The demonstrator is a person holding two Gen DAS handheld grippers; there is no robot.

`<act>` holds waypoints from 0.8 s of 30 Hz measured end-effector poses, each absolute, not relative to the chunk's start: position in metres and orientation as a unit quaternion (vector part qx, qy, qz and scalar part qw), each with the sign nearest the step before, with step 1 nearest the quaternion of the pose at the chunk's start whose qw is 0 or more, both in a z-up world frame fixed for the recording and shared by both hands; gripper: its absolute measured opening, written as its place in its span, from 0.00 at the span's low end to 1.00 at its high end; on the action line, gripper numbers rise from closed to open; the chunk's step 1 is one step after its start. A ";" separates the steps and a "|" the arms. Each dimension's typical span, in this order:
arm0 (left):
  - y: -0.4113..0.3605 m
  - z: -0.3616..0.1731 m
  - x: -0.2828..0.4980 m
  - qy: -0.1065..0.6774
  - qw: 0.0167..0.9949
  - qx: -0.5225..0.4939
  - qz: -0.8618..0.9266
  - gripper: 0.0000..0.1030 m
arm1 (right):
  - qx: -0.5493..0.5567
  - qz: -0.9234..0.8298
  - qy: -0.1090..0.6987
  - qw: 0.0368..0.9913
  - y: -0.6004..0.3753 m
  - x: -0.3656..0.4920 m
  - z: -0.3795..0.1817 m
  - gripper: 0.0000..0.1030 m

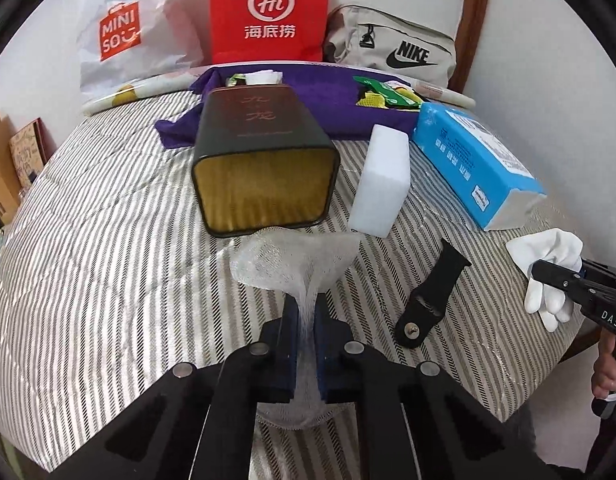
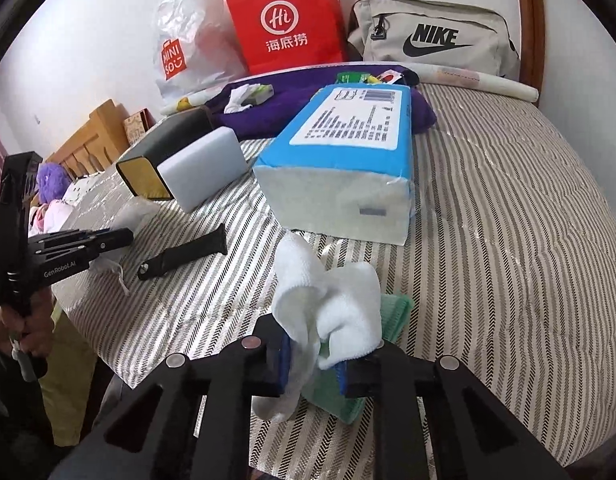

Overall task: Organize soft objects
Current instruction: 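Carry the gloves toward the yellow bag with right while left carries the mesh bag to the towel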

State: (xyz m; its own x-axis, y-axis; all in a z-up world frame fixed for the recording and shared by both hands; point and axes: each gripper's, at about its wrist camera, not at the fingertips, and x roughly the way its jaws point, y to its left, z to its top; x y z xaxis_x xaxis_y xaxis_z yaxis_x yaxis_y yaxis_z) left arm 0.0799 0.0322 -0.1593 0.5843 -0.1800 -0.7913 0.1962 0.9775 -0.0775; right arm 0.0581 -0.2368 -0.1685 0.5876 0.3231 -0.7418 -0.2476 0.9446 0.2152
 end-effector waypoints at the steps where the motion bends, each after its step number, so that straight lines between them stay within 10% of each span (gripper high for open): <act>1: 0.033 -0.157 0.079 0.442 0.890 0.005 -0.107 0.07 | 0.046 0.162 0.424 0.890 -0.237 0.058 -0.167 0.16; 24: 0.045 -0.092 0.084 0.410 0.901 -0.054 -0.136 0.07 | 0.036 0.173 0.396 0.901 -0.233 0.066 -0.110 0.15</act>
